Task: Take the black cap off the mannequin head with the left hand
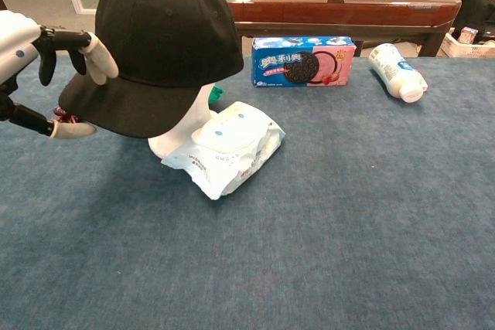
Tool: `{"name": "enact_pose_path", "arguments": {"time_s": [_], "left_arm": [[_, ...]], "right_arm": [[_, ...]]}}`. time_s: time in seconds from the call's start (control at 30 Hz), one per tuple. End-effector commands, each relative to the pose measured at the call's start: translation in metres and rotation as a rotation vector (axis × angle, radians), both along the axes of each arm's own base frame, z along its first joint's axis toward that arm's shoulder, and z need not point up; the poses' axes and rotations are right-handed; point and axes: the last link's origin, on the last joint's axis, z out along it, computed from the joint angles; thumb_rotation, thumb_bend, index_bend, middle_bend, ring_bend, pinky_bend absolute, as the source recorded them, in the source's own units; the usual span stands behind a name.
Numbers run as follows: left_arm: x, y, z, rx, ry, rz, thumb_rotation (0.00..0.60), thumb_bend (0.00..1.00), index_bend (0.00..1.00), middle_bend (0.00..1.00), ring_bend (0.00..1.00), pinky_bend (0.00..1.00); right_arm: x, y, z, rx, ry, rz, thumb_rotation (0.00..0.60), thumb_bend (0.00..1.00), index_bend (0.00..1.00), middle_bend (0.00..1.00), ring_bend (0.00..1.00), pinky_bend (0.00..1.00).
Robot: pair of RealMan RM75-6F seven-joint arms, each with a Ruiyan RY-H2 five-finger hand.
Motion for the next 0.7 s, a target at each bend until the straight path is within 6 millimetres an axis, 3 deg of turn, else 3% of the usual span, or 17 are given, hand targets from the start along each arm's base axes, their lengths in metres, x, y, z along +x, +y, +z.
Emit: {"name": "enact_pose_path", "arguments": {"time_s": [0.03, 0.47, 0.7], "left_arm": [[-0.0001, -0.0005, -0.0005, 0.014, -0.018, -0.014, 0.600, 0.00, 0.44, 0.49, 0.45, 0.62], [0.0028, -0.0005, -0.0002, 0.052, -0.091, -0.061, 0.600, 0.00, 0.48, 0.54, 0.49, 0.65], [0.0020, 0.0006, 0.0012, 0.075, -0.138, -0.095, 0.600, 0.00, 0.39, 0.54, 0.49, 0.65]], "right_arm": [[0.0000, 0.0001, 0.0000, 0.000, 0.000, 0.001, 0.600, 0.21, 0.26, 0.30, 0.22, 0.48], [0.0000, -0.0003, -0.0010, 0.003, 0.001, 0.000, 0.600, 0.21, 0.26, 0.30, 0.22, 0.48], [-0.0002, -0.0002, -0.0010, 0.003, 0.001, -0.001, 0.600, 0.21, 0.26, 0.30, 0.22, 0.48]]}}
